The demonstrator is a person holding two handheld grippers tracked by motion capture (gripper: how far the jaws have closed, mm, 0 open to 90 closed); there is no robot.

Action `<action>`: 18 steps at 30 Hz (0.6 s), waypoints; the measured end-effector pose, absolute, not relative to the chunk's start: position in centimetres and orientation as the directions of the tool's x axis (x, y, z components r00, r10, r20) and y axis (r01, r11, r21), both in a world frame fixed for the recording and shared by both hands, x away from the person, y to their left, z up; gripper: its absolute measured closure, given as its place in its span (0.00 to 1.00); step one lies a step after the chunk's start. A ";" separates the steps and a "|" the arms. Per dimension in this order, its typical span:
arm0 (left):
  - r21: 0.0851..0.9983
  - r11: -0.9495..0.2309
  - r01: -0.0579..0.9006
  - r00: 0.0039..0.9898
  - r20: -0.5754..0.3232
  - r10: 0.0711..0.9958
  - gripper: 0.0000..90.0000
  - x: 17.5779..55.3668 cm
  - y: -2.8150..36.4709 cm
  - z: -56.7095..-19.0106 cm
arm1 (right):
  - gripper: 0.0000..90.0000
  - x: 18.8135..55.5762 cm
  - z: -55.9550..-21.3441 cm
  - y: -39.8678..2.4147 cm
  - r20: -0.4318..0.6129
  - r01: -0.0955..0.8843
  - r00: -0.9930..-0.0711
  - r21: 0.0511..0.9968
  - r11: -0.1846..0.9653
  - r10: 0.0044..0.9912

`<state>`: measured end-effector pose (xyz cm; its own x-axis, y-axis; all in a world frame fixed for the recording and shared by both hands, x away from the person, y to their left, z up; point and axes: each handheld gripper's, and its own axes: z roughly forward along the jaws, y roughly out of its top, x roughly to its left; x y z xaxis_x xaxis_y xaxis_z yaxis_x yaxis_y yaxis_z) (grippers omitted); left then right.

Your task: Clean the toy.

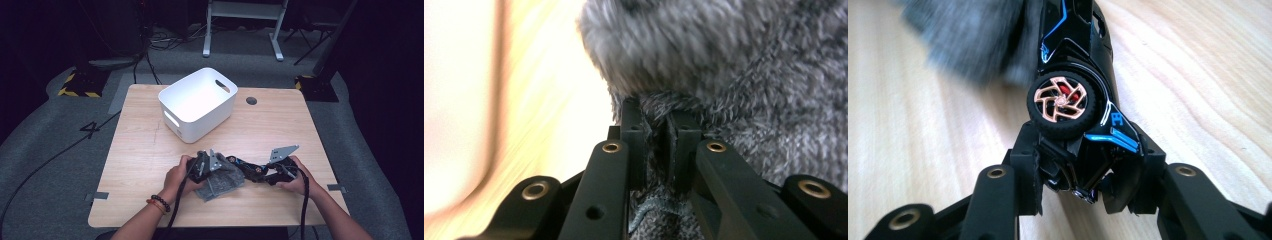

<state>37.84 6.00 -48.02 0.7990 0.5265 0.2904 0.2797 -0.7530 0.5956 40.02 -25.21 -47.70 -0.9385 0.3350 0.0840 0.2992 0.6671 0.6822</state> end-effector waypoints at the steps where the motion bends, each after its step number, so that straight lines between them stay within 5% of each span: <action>1: 0.601 -0.740 0.301 0.792 0.275 0.545 0.91 38.0 6.8 -47.9 | 0.65 40.0 -47.7 -25.3 0.083 0.291 -0.942 0.683 0.670 0.325; 11: 0.578 -0.758 0.303 0.828 0.235 0.510 0.89 38.0 7.1 -48.1 | 0.64 39.7 -47.7 -25.1 0.065 0.235 -0.963 0.677 0.698 0.261; 18: 0.577 -0.764 0.290 0.840 0.228 0.491 0.89 38.0 6.7 -48.2 | 0.45 39.6 -47.1 -24.3 0.041 0.226 -0.962 0.671 0.707 0.268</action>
<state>38.00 6.71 -48.19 0.8405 0.4915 0.2282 0.2899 -0.7636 0.5769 39.63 -24.32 -47.06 -0.9624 0.2684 0.0410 0.2256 0.7066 0.6707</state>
